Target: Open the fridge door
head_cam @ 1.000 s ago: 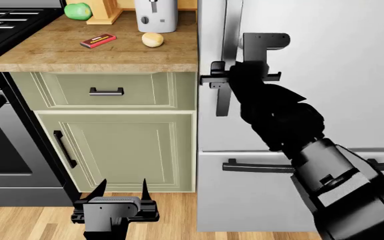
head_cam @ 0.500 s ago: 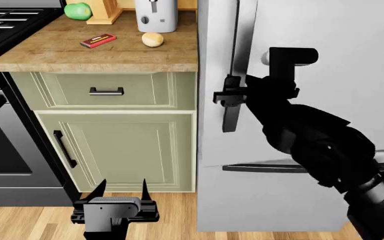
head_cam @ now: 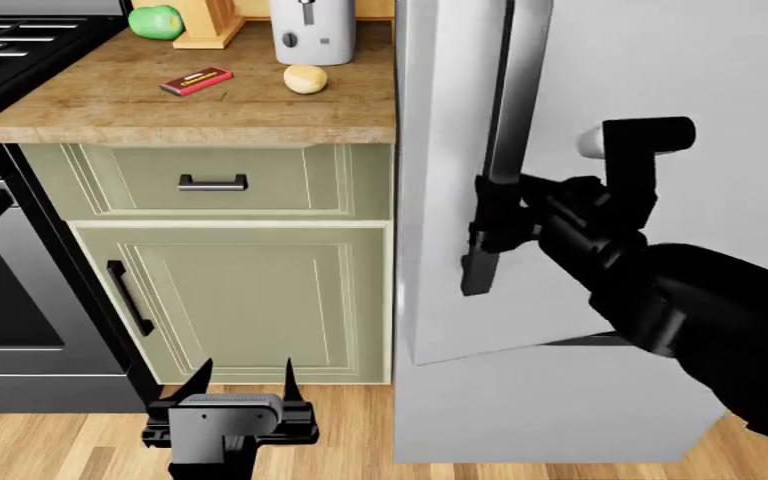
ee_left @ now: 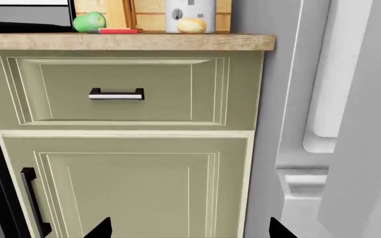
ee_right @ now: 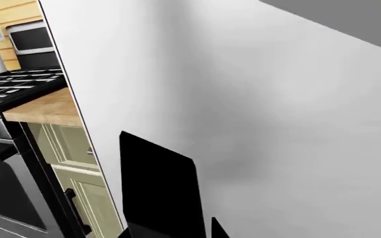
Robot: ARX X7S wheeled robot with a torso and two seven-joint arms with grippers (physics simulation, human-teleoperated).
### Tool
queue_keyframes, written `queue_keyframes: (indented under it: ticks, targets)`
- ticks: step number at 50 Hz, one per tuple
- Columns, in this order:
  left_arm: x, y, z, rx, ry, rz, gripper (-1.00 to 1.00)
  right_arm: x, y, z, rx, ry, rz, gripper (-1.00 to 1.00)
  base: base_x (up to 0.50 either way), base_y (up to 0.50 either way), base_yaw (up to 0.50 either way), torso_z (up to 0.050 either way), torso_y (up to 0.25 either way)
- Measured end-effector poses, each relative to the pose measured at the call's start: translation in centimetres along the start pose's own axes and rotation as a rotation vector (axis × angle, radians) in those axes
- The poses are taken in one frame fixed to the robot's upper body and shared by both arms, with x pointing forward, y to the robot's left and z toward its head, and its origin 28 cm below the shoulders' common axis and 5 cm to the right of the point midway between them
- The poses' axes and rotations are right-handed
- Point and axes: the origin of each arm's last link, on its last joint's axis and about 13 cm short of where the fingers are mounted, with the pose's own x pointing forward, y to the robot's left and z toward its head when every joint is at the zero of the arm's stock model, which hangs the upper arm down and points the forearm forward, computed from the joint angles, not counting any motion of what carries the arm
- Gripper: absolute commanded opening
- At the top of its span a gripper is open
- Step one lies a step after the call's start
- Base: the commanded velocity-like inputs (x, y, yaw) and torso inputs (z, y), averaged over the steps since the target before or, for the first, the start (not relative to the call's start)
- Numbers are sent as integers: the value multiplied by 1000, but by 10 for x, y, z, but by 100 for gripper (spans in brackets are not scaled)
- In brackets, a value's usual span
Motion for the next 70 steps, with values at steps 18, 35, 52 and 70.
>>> queue_keyframes:
  ticks: [18,35,52,70]
  targets:
    - [0,-1,-1,8,5,-2,100,-19,-20,11,27,72,101,-100,0,-2,-4,1,2]
    - [0,-1,-3,13,9,-2,100,-48,-27,8,69,76,137,-100,1,-4,-7,1,1]
    - [0,-1,-2,16,9,-2,100,-98,-25,-4,78,33,117,-100,1,-4,-6,0,1]
    - [1,-2,-2,19,8,-1,100,-126,-24,-3,30,35,91,-100,2,-4,-4,1,0]
